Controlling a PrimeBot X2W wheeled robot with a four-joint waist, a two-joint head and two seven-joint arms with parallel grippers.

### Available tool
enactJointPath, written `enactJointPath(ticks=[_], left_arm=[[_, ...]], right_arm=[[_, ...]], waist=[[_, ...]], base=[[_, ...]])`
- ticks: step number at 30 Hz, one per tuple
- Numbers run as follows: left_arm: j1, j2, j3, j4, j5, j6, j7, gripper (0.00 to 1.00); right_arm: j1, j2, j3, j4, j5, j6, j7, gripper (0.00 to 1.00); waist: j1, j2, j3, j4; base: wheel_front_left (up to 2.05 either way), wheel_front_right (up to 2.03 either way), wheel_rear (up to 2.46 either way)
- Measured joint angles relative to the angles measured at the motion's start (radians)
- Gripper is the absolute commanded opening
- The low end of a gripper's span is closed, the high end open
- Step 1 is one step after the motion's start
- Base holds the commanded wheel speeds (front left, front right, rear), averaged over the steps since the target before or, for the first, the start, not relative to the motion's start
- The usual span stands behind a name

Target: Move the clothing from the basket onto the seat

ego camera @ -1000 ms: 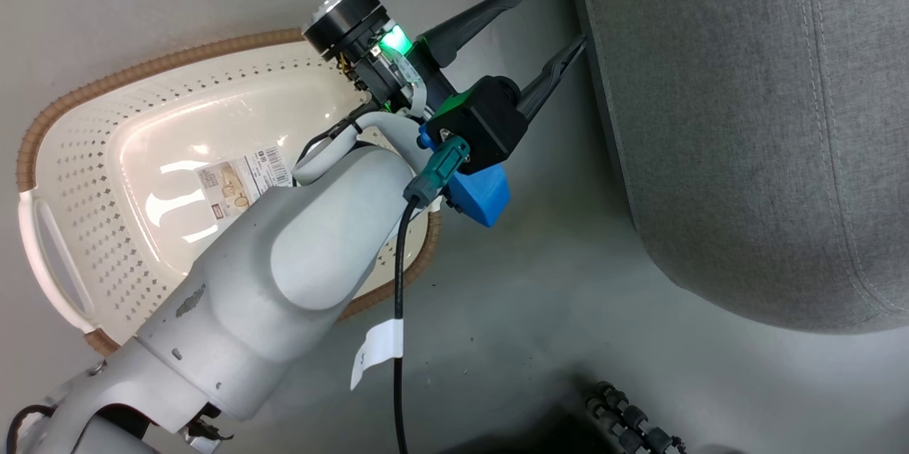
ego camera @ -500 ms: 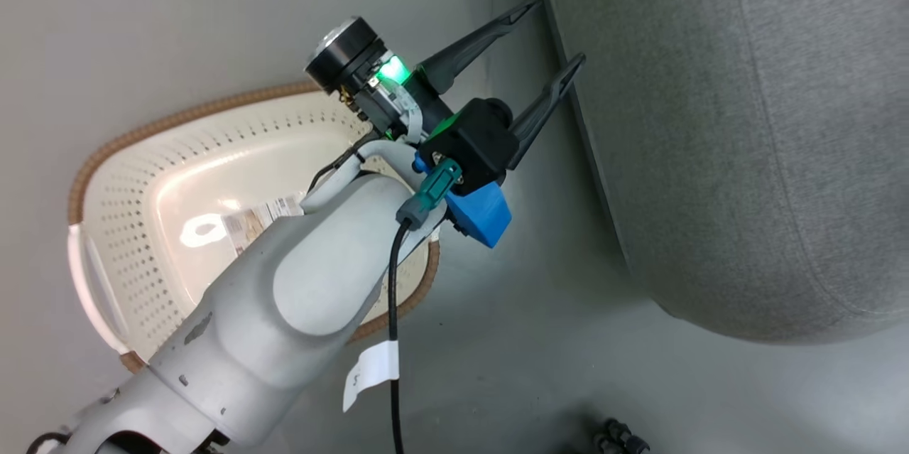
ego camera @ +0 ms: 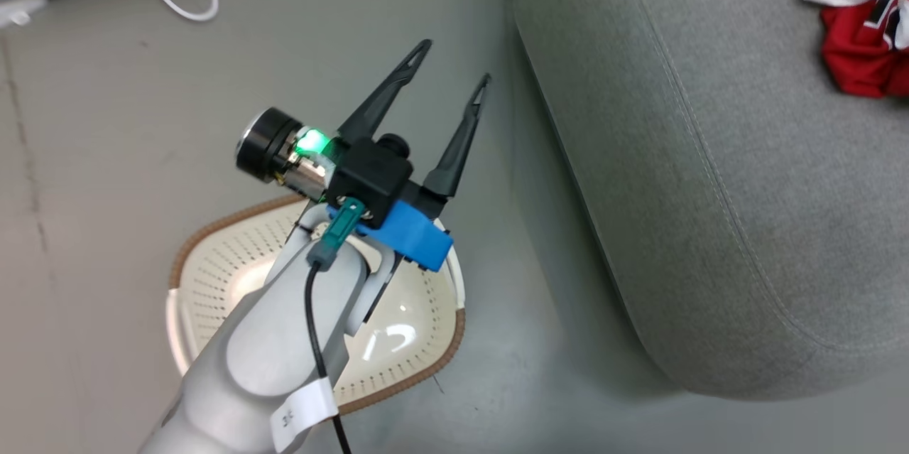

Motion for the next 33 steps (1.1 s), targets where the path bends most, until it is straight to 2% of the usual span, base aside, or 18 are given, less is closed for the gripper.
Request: enactJointPath(ticks=[5,15,27,33], left_arm=[[0.084,-0.002,0.094,-0.042,0.003,0.019,0.000,1.00],[0.233,-0.020,0.251,-0.103,0.038,0.018,0.000,1.00],[0.366,-0.059,0.399,-0.148,0.066,0.016,0.000,1.00],[0.441,-0.071,0.455,-0.166,0.082,0.015,0.000,1.00]], right_arm=[[0.041,0.012,0.086,-0.002,-0.002,0.000,0.000,1.00],[0.083,0.051,0.251,0.000,-0.004,0.000,0.000,1.00],[0.136,0.092,0.382,0.002,0.005,0.000,0.000,1.00],[0.177,0.115,0.400,-0.007,0.013,0.000,0.000,1.00]], waist=[[0.0000,0.0000,-0.079,0.051],[-0.0001,0.0000,-0.204,0.163],[0.0000,0.0000,-0.315,0.268],[0.0000,0.0000,-0.360,0.297]], base=[[0.00,0.00,0.00],[0.00,0.00,0.00],[0.00,0.00,0.00],[0.00,0.00,0.00]])
